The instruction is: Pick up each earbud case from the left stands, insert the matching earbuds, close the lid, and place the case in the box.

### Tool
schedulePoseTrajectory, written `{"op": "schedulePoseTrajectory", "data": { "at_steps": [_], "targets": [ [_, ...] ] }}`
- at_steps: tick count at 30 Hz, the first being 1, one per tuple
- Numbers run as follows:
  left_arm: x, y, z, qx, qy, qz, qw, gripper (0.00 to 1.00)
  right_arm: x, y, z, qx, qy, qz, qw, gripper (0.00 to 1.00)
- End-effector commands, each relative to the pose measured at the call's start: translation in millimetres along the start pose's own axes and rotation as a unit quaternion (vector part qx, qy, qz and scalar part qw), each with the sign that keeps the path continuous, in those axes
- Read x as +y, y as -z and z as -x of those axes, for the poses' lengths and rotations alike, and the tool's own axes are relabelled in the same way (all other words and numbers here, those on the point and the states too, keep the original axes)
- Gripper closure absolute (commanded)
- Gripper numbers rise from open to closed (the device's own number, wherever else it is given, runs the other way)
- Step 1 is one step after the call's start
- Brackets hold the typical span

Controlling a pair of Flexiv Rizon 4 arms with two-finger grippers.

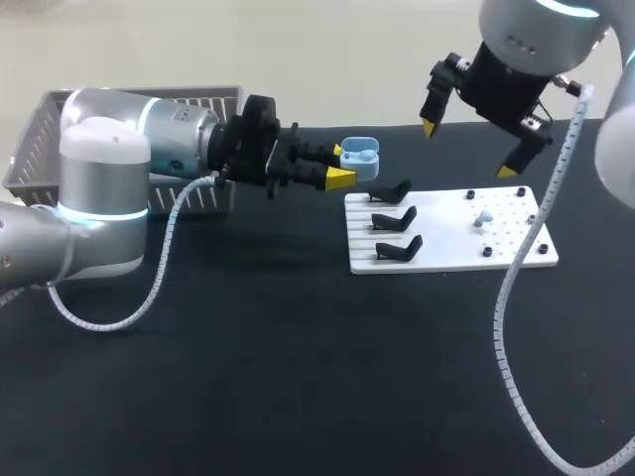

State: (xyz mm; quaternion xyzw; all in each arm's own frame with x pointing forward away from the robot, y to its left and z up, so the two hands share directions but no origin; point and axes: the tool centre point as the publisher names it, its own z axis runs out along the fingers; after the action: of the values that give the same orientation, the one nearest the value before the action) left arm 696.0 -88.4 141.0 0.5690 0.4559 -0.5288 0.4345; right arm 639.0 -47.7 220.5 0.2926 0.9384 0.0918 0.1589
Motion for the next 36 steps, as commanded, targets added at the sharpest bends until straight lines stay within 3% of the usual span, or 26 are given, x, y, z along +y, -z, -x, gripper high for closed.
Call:
{"op": "schedulePoseTrajectory", "data": {
  "at_steps": [1, 4, 10, 13, 19, 27, 36],
  "targets": [
    [-0.1, 0, -0.3, 0.000, -0.001, 0.000, 1.000, 1.00, -5, -1, 3, -0.006, -0.004, 0.000, 1.000, 0.00],
    [-0.1, 0, -0.3, 0.000, -0.001, 0.000, 1.000, 1.00, -17, -5, 15, -0.030, -0.001, -0.013, 0.999, 0.00],
    [-0.1, 0, -0.3, 0.000, -0.001, 0.000, 1.000, 1.00, -41, -21, 32, -0.012, 0.014, -0.023, 1.000, 0.00],
    [-0.1, 0, -0.3, 0.000, -0.001, 0.000, 1.000, 1.00, -50, -31, 36, -0.015, 0.040, -0.034, 0.999, 0.00],
    [-0.1, 0, -0.3, 0.000, -0.001, 0.000, 1.000, 1.00, -64, -53, 38, -0.004, 0.127, -0.013, 0.992, 0.00],
    [-0.1, 0, -0.3, 0.000, -0.001, 0.000, 1.000, 1.00, -75, -92, 41, 0.036, 0.161, -0.034, 0.986, 0.00],
    [-0.1, 0, -0.3, 0.000, -0.001, 0.000, 1.000, 1.00, -66, -109, 37, 0.050, 0.198, -0.025, 0.979, 0.00]
  ]
}}
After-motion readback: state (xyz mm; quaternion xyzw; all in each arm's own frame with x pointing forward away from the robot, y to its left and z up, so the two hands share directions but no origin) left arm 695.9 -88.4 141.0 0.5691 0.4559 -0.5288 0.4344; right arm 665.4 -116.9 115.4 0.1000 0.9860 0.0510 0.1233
